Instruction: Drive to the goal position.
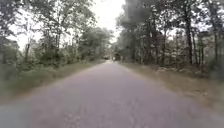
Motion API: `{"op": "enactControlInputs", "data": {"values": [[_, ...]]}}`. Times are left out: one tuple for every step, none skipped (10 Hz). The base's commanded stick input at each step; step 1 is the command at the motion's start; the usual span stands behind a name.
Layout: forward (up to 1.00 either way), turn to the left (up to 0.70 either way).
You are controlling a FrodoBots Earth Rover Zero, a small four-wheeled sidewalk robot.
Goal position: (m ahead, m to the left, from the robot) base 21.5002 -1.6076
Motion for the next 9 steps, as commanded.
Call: {"op": "enactControlInputs", "data": {"values": [[0.70, 0.00], [0.70, 0.00], [0.70, 0.00], [0.70, 0.00], [0.70, 0.00], [0.70, 0.00], [0.70, 0.00], [0.70, 0.00], [0.70, 0.00]]}}
